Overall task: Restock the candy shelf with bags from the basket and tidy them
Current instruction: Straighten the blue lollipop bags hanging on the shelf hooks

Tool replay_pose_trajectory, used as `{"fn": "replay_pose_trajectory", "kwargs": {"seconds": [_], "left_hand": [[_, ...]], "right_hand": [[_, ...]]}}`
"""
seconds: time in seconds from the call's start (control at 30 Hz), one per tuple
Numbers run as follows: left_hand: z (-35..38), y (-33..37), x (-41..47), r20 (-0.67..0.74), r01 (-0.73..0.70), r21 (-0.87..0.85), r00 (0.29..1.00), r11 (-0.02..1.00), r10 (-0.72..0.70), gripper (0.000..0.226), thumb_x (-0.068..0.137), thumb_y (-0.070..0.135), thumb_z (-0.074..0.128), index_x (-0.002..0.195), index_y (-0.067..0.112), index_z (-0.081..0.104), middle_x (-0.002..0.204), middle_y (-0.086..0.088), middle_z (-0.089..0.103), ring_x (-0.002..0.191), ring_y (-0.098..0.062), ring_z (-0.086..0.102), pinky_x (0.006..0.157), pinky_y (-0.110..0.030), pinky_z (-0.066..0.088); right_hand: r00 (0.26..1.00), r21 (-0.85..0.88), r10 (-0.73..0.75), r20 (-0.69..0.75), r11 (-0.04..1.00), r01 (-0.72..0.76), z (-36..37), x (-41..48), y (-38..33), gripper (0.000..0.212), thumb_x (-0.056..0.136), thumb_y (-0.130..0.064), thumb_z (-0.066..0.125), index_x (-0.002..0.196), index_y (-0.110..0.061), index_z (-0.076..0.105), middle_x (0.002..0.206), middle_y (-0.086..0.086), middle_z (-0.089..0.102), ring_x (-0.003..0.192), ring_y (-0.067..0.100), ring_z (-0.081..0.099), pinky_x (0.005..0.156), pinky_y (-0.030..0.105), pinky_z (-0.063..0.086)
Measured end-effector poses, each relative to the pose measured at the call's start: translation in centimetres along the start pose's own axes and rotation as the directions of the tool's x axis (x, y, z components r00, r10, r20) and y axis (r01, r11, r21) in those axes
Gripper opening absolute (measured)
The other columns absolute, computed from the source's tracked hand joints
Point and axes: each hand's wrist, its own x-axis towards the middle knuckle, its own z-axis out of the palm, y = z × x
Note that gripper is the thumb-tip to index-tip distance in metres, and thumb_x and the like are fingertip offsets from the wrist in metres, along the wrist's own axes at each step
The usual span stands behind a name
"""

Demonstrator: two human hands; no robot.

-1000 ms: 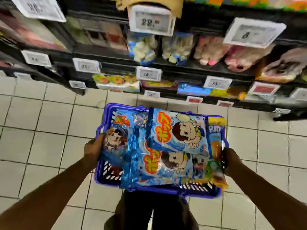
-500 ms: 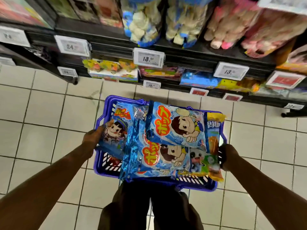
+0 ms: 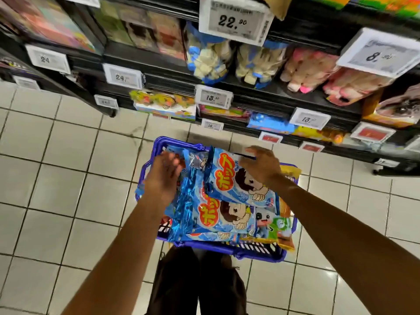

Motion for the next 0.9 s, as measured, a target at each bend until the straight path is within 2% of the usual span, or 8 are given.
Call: {"fn": "replay_pose_trajectory", "kwargs": {"seconds": [0.03, 0.1, 0.17, 0.3, 0.43, 0.6, 0.77, 0.9], "left_hand": [[0.2, -1.3, -0.5, 0.022, -0.093, 0.226, 0.996, 0.970, 0.090, 0.017, 0.096, 0.018, 0.055, 0.082, 0.017, 0.065, 0.072, 0.006, 0.063, 0.069, -0.009, 0.057, 0.066, -0.019, 0.047], [0.2, -3.9, -1.3, 0.204, -0.363, 0.679, 0.928, 0.638, 0.312, 0.006, 0.092, 0.017, 0.063, 0.091, 0.012, 0.065, 0.078, 0.005, 0.064, 0.073, -0.009, 0.060, 0.065, -0.011, 0.048], [0.0, -5.7, -1.6, 0.397, -0.511, 0.796, 0.845, 0.323, 0.359, 0.016, 0.087, 0.022, 0.071, 0.090, 0.010, 0.060, 0.074, 0.006, 0.061, 0.068, -0.006, 0.058, 0.060, -0.007, 0.044], [-0.3, -7.2, -1.9, 0.479, -0.546, 0.835, 0.780, 0.064, 0.402, 0.031, 0.086, 0.028, 0.072, 0.108, 0.010, 0.062, 0.101, -0.003, 0.061, 0.095, -0.017, 0.055, 0.080, -0.031, 0.048], [-1.9, -7.4, -2.4, 0.377, -0.469, 0.882, 0.760, 0.045, 0.530, 0.031, 0.094, 0.031, 0.060, 0.115, 0.009, 0.057, 0.111, -0.008, 0.058, 0.108, -0.024, 0.051, 0.091, -0.038, 0.046], [-4.4, -9.4, -4.5, 0.250, -0.335, 0.935, 0.859, 0.120, 0.446, 0.042, 0.089, 0.035, 0.066, 0.121, 0.014, 0.049, 0.116, -0.005, 0.057, 0.110, -0.025, 0.054, 0.087, -0.042, 0.052], [-4.6, -9.7, -5.6, 0.134, -0.260, 0.929, 0.900, 0.263, 0.414, 0.033, 0.081, 0.028, 0.077, 0.105, 0.013, 0.060, 0.092, -0.003, 0.074, 0.077, -0.015, 0.067, 0.059, -0.022, 0.052], [-2.6, -8.4, -7.8, 0.240, -0.355, 0.796, 0.929, 0.490, 0.283, 0.007, 0.083, 0.023, 0.075, 0.078, 0.026, 0.072, 0.062, -0.007, 0.067, 0.057, -0.014, 0.054, 0.056, -0.025, 0.044]], "right_hand": [[0.999, -0.087, -0.008, 0.040, 0.996, 0.012, 0.6, 0.5, -0.4, 0.056, 0.088, -0.055, 0.056, 0.135, -0.025, 0.053, 0.141, 0.003, 0.052, 0.129, 0.025, 0.048, 0.104, 0.034, 0.042], [0.995, -0.173, -0.008, 0.095, 0.985, 0.024, 1.6, 0.9, -0.6, 0.069, 0.086, -0.066, 0.052, 0.140, -0.023, 0.047, 0.142, 0.007, 0.051, 0.131, 0.028, 0.045, 0.107, 0.038, 0.039], [0.996, -0.200, -0.013, 0.092, 0.979, 0.032, 2.3, 0.7, -0.2, 0.073, 0.085, -0.066, 0.053, 0.143, -0.022, 0.044, 0.143, 0.008, 0.050, 0.132, 0.029, 0.044, 0.107, 0.040, 0.038], [0.994, -0.325, -0.106, 0.037, 0.939, 0.112, 2.7, -0.4, 0.5, 0.069, 0.080, -0.066, 0.060, 0.134, -0.024, 0.052, 0.131, 0.004, 0.054, 0.126, 0.026, 0.043, 0.100, 0.040, 0.033], [0.980, -0.350, -0.194, 0.042, 0.916, 0.196, 1.7, -1.5, 1.6, 0.062, 0.073, -0.069, 0.065, 0.119, -0.026, 0.064, 0.118, 0.000, 0.056, 0.119, 0.023, 0.044, 0.098, 0.039, 0.029], [0.949, -0.315, -0.294, 0.113, 0.895, 0.315, 0.5, -2.9, 2.9, 0.056, 0.078, -0.067, 0.061, 0.115, -0.026, 0.057, 0.116, 0.000, 0.063, 0.113, 0.025, 0.056, 0.100, 0.040, 0.028], [0.957, -0.401, -0.246, 0.152, 0.870, 0.287, -1.1, -5.0, 3.6, 0.078, 0.069, -0.082, 0.056, 0.128, -0.032, 0.051, 0.119, -0.003, 0.064, 0.113, 0.025, 0.057, 0.098, 0.040, 0.030], [0.949, -0.196, -0.189, 0.252, 0.951, 0.241, -3.9, -6.9, 3.7, 0.067, 0.057, -0.081, 0.068, 0.099, -0.027, 0.070, 0.098, -0.008, 0.070, 0.093, 0.013, 0.062, 0.082, 0.032, 0.049]]}}
